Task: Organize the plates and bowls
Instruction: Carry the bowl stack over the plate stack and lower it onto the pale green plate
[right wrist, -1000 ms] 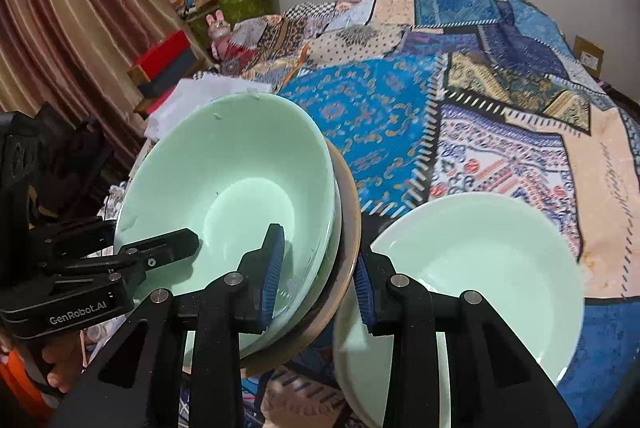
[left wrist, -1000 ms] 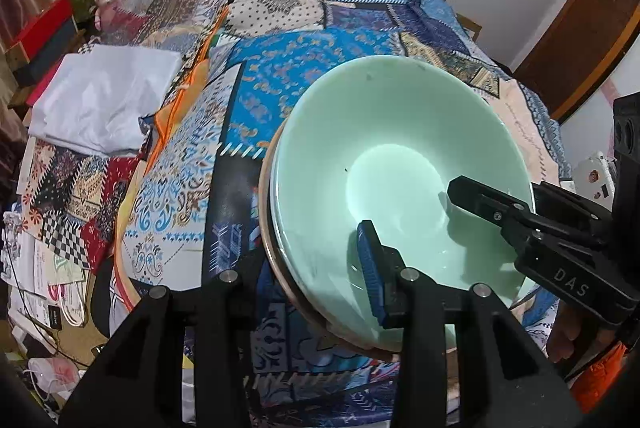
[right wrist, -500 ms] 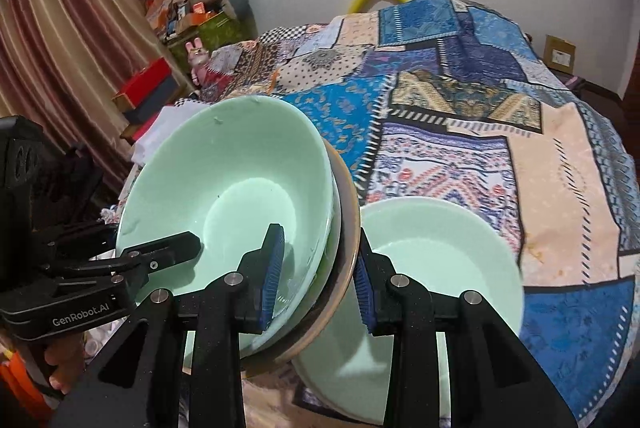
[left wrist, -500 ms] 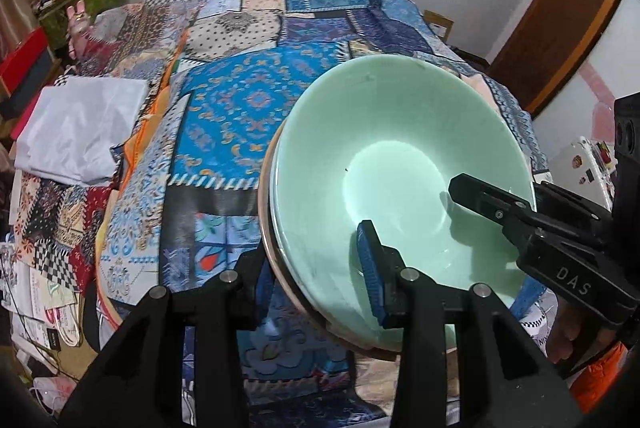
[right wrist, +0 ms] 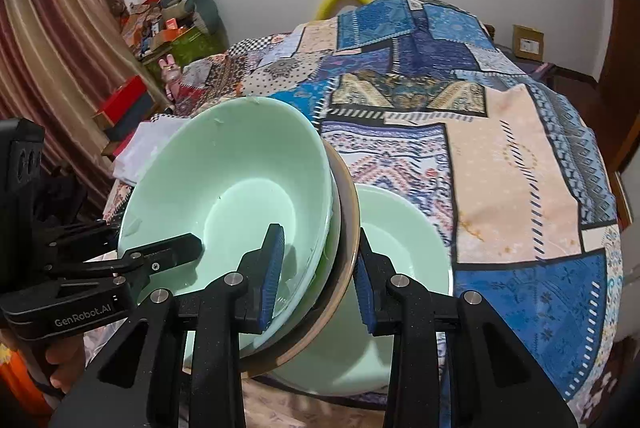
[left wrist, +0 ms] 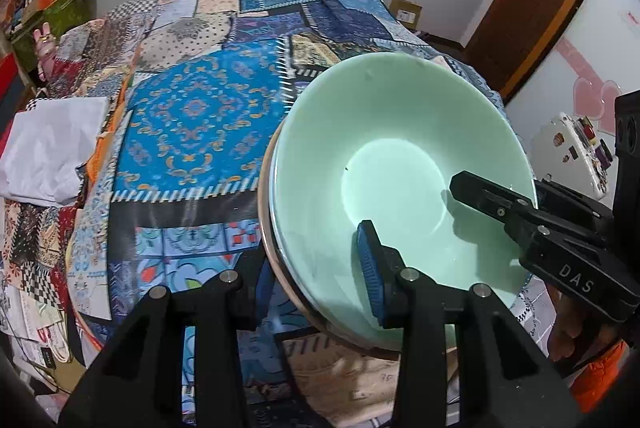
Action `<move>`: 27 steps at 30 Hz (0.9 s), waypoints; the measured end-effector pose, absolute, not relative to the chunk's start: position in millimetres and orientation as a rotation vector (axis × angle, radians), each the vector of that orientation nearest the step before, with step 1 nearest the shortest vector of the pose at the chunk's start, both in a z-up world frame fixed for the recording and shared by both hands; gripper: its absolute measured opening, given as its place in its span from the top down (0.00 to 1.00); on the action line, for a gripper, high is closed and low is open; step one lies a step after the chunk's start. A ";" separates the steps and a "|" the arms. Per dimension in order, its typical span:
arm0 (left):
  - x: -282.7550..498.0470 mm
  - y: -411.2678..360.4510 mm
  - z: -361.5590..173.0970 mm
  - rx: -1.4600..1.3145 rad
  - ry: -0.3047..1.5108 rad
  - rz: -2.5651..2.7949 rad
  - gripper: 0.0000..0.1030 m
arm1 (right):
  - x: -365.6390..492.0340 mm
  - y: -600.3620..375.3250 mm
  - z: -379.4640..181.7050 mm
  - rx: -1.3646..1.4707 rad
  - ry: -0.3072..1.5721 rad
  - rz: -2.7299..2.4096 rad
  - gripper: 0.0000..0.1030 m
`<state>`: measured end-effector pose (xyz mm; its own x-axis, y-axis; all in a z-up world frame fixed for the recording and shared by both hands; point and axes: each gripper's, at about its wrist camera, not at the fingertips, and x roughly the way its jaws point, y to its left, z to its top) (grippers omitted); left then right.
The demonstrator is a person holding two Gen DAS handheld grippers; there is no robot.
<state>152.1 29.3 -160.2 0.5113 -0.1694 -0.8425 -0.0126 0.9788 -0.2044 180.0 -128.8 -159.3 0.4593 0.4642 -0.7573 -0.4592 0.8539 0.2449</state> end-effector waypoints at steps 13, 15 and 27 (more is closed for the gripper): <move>173.2 3.5 -183.2 -0.175 1.089 -0.119 0.62 | 187.4 -155.7 -181.5 0.047 0.987 0.537 0.71; 178.0 2.4 -188.7 -0.179 1.100 -0.114 0.62 | 190.6 -158.1 -187.0 0.055 0.999 0.536 0.71; 192.1 1.7 -216.9 -0.176 1.136 -0.116 0.63 | 199.7 -163.4 -208.0 0.076 1.032 0.544 0.71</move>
<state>192.1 1.7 -216.9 0.4170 -0.1816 -0.8906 0.0026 0.9801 -0.1986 199.7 -163.3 -208.0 0.3936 0.4630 -0.7942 -0.3930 0.8657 0.3099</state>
